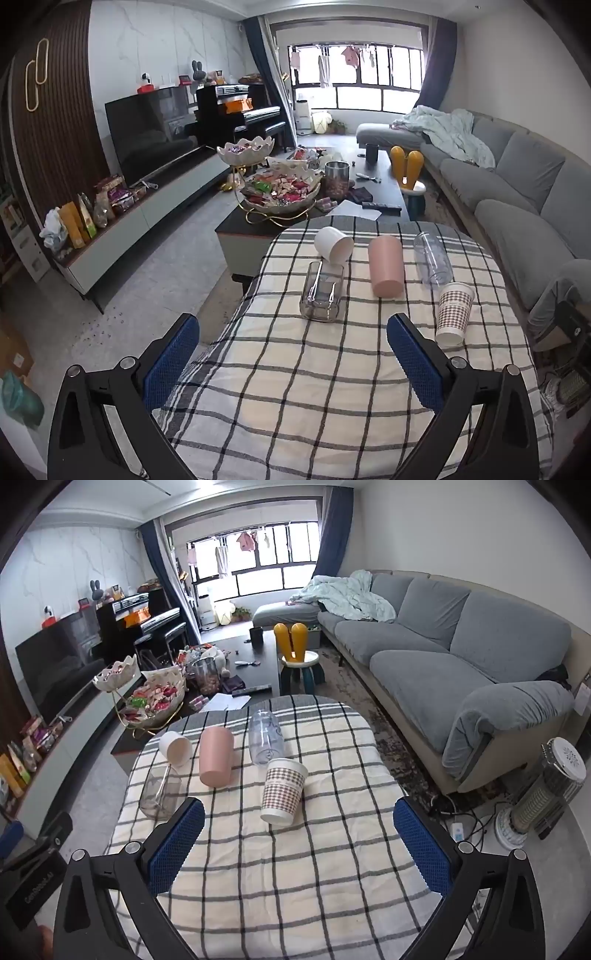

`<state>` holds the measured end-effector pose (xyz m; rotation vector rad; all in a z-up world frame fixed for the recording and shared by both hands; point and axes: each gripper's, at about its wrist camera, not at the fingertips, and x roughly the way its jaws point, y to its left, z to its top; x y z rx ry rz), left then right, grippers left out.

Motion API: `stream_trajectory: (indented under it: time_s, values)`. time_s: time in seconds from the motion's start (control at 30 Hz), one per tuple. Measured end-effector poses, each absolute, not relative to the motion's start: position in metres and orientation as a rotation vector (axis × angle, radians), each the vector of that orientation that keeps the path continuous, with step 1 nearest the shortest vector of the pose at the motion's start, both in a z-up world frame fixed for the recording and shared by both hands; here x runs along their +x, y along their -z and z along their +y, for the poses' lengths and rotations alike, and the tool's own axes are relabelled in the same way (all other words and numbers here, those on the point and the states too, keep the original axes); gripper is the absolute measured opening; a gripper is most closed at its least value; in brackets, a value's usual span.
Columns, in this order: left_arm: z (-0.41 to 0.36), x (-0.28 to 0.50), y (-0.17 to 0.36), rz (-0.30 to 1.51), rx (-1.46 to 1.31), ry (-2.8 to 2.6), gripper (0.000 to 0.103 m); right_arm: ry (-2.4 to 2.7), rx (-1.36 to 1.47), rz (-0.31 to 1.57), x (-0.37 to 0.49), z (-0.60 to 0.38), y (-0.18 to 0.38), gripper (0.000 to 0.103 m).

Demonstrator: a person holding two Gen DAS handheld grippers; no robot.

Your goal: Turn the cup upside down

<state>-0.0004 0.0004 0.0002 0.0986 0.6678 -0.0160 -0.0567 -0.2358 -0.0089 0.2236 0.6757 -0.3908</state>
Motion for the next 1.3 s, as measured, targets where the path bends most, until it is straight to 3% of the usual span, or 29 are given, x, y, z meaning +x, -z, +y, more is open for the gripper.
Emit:
stream_trajectory:
  time_s: [1.3]
  values:
    - [0.003, -0.005, -0.009, 0.672, 0.069, 0.074, 0.103, 0.382, 0.193, 0.631, -0.064, -0.23, -0.008, 0.103]
